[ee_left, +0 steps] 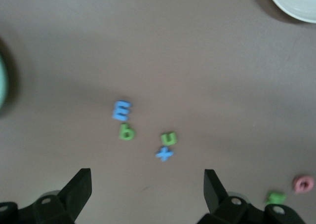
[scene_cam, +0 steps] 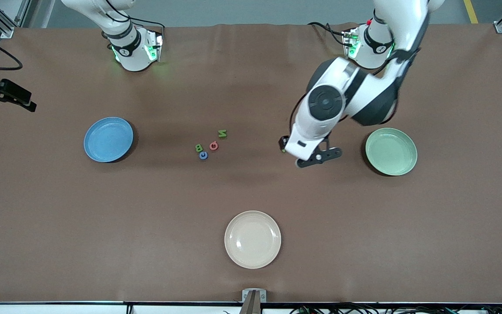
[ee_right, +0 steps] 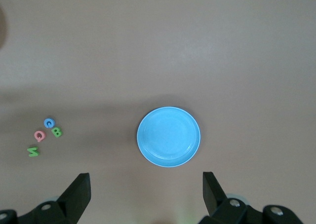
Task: Sort uppercase to blue plate, lowercase to green plate
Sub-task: 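Grasp the green u with the left gripper while the right gripper reaches B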
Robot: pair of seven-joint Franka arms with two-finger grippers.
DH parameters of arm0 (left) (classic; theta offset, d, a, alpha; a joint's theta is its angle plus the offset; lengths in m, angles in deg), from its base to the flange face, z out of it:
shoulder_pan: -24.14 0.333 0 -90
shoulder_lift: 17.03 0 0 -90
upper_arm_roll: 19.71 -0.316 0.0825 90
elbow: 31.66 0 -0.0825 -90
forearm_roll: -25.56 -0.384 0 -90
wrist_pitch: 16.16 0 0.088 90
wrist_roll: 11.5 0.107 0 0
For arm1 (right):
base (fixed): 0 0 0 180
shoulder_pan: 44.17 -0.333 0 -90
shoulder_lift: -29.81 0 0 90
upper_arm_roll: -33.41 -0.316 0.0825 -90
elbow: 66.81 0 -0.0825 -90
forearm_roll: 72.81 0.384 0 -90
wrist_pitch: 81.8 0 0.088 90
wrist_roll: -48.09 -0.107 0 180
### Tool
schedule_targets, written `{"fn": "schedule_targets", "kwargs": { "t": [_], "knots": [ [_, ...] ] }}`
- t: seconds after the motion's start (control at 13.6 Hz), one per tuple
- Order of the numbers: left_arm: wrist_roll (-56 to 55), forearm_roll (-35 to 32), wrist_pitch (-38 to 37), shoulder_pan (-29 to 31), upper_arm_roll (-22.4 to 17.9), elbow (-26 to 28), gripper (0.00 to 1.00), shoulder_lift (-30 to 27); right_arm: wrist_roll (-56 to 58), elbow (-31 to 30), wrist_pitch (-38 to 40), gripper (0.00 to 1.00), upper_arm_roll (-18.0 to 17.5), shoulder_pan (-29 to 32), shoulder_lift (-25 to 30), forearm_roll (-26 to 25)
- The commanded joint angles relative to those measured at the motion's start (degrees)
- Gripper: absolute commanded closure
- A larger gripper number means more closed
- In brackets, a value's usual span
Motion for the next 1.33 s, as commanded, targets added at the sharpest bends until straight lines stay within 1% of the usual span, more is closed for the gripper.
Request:
{"fn": "schedule_targets", "kwargs": {
  "t": [0.0, 0.07, 0.22, 0.3, 0.37, 0.44, 0.59, 0.66, 0.74, 0.89, 0.96, 1.11, 1.25],
  "knots": [
    [-8.46, -0.31, 7.78, -1.49, -0.42, 2.81, 0.00, 2.44, 0.30, 1.24, -0.68, 0.00, -0.48, 0.51, -3.12, 0.15],
    [-10.75, -0.31, 11.12, -1.92, -0.42, 5.44, 0.00, 2.18, 0.30, 1.24, -1.81, 0.00, -0.40, 0.60, -3.47, 0.15],
    [-12.18, -0.40, 18.68, -3.07, -0.51, 11.07, 0.00, 1.83, 0.22, 1.24, -4.19, 0.00, -0.48, 0.60, -7.31, 0.15],
    [-12.18, -0.66, 21.41, -3.16, -0.51, 12.66, 0.00, 2.00, 0.30, 1.41, -4.46, 0.00, -0.48, 0.60, -9.16, 0.15],
    [-12.26, -2.41, 23.44, -3.24, -0.51, 14.07, 0.00, 2.18, 0.30, 1.41, -4.46, 0.00, -0.48, 0.25, -10.23, 0.06],
    [-12.26, -3.99, 25.03, -3.24, -0.42, 15.39, 0.00, 2.27, 0.22, 1.24, -4.55, 0.00, -0.75, -0.36, -10.50, 0.15],
    [-12.35, -4.71, 27.40, -3.42, -0.42, 17.06, 0.00, 2.88, -0.66, 0.45, -4.81, 0.00, -0.84, -5.35, -11.11, 0.24],
    [-12.61, -4.71, 28.20, -3.42, -0.42, 17.16, 0.00, 3.67, -0.75, 0.27, -5.60, 0.00, -0.84, -6.77, -12.42, 0.32],
    [-13.31, -4.71, 28.47, -3.59, -0.42, 17.16, 0.03, 4.11, -1.10, -1.12, -7.87, 0.00, -0.84, -8.44, -12.96, 0.58],
    [-15.50, -4.71, 28.47, -4.30, -0.42, 17.16, 0.14, 5.34, -2.16, -6.99, -15.76, 0.00, -0.84, -9.68, -13.49, 4.96],
    [-16.65, -4.71, 28.47, -4.47, -0.51, 17.16, 0.18, 5.78, -2.16, -9.81, -19.89, 0.00, -0.84, -10.38, -13.93, 6.29],
    [-17.19, -4.71, 28.56, -5.00, -0.51, 17.07, 0.24, 6.49, -2.33, -14.82, -27.01, 0.00, -0.75, -13.10, -14.46, 6.39],
    [-17.27, -4.71, 29.35, -5.00, -0.51, 17.07, 0.28, 7.01, -3.91, -18.61, -31.95, 0.00, -0.84, -14.25, -14.72, 6.39]
  ]
}}
